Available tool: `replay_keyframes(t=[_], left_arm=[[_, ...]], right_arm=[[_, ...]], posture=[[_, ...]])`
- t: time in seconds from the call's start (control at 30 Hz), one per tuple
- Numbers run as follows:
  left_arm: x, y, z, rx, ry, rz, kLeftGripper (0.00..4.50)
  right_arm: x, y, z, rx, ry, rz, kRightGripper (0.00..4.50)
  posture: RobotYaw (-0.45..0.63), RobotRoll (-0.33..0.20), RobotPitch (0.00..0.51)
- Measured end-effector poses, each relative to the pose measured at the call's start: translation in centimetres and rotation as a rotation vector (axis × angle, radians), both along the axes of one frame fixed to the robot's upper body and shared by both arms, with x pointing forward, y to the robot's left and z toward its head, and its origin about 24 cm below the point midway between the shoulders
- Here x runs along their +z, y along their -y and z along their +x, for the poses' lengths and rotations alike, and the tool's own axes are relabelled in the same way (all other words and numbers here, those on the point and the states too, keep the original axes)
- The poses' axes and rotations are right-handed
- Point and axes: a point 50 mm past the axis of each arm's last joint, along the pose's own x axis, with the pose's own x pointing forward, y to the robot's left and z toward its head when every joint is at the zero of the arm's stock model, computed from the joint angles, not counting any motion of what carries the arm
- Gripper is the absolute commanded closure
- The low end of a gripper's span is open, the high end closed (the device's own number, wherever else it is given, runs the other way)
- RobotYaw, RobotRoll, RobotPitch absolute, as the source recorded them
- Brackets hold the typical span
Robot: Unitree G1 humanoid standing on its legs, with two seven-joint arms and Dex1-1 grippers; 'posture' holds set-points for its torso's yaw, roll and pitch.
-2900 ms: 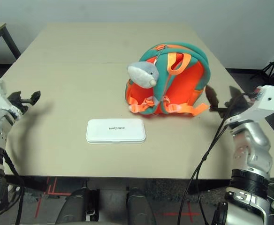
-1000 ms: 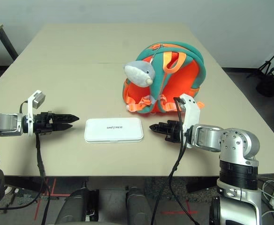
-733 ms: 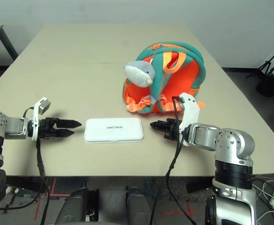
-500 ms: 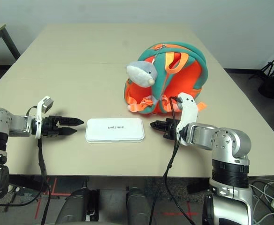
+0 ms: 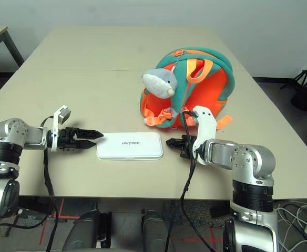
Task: Put the pencil case into the backpack and zip it.
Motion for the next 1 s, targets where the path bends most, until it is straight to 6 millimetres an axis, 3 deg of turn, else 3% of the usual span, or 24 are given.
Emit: replay_keyframes(t=[0.6,0.7,0.83,1.0], left_arm=[[-0.1,0.2,-0.4,-0.018,-0.011,-0.007,0.0],[-0.2,0.2,-0.6,-0.028,-0.014,-0.011,0.46],[-0.9,0.3,-1.5,-0.067,-0.058,-0.015,1.69],[0.1,0.5,-2.0,-0.126,-0.008,-0.103,3.07]], right_arm=[[-0.7,-3.5,0.0,0.085,-0.021,0.019,4.45],[-0.4,-3.7,0.2,0.094,-0.009,0.018,4.5],[0.0,-3.9,0.4,0.103,0.009,0.025,4.5],[0.0,-3.6,0.7,0.083,0.015,0.009,4.5]], posture=[[-0.09,0.0,0.094],[-0.09,0.0,0.094],[-0.09,0.0,0.092],[-0.09,0.0,0.09]])
